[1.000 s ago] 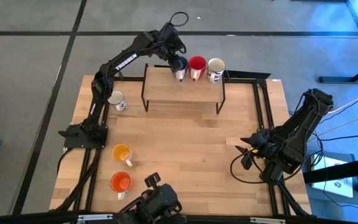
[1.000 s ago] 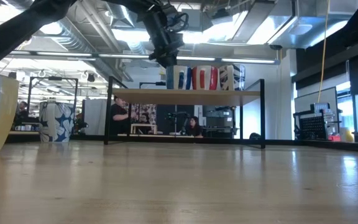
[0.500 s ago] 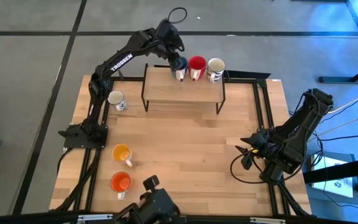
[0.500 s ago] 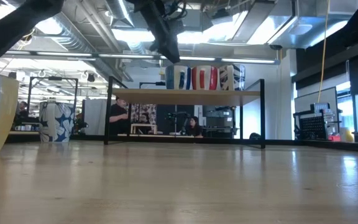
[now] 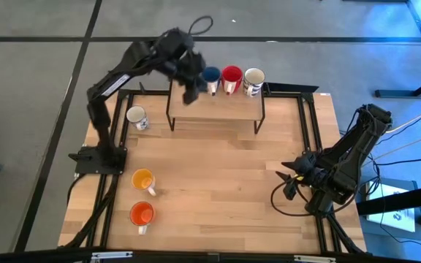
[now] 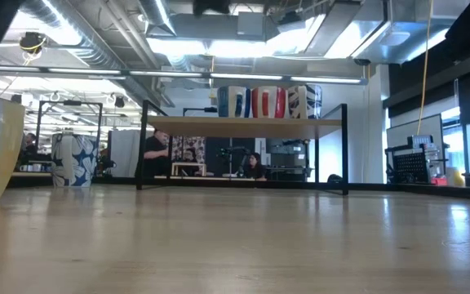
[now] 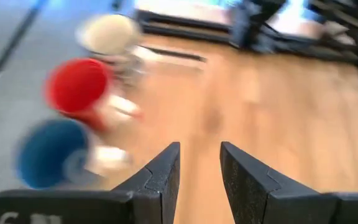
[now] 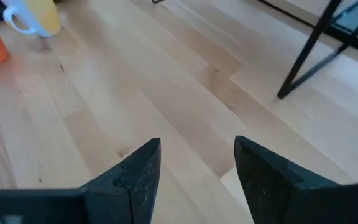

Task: Place coffee mugs
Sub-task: Put the white patterned mug on the shelf

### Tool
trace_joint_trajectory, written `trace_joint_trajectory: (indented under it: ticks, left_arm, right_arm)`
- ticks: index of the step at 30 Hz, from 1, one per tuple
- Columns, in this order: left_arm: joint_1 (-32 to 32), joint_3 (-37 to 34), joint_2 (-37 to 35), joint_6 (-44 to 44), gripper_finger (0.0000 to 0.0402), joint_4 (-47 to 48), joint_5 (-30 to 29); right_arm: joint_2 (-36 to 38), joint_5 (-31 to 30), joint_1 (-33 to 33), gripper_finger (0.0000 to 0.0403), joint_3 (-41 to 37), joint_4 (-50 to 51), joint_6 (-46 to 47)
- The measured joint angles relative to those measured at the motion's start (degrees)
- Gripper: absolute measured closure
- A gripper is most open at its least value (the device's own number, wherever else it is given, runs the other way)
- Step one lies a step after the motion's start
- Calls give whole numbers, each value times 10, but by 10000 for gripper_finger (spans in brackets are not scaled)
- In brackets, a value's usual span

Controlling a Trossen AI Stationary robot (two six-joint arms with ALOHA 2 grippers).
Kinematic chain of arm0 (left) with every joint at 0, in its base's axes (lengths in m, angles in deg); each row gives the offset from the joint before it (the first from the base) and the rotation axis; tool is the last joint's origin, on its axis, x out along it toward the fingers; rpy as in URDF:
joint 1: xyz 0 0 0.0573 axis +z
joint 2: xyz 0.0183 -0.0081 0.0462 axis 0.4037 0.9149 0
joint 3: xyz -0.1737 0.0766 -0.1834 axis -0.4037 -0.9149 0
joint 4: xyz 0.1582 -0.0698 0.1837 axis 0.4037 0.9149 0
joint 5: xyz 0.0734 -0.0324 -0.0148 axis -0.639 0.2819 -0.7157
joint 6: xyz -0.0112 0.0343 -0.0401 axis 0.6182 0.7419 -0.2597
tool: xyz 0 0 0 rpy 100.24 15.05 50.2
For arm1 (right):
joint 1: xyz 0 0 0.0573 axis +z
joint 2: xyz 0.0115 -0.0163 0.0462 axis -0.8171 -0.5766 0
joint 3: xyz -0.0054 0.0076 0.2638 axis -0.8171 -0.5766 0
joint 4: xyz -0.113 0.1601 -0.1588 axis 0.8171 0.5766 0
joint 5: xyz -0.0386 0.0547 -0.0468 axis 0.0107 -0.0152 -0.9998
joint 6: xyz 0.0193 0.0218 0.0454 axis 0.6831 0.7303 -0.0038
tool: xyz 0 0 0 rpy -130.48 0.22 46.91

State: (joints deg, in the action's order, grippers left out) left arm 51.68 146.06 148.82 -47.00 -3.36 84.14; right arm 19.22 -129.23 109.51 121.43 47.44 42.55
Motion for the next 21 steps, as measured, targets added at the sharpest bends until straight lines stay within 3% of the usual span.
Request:
trace_joint_trajectory:
  ticks: [7,13,17,21]
  left_arm:
    - [-144,-13,-68,-97,292,113,-90]
    - [-245,-118,-148,-206,292,122,-217]
    - [-256,-237,-227,-282,292,119,-310]
    - [-212,-344,-300,-345,292,110,-351]
  right_arm:
    - [0,-7,0,214,0,-14,-38]
    - [0,-11,0,214,0,-15,-63]
    - [0,-10,0,214,0,-15,-66]
    - [0,-9,0,214,0,-20,-66]
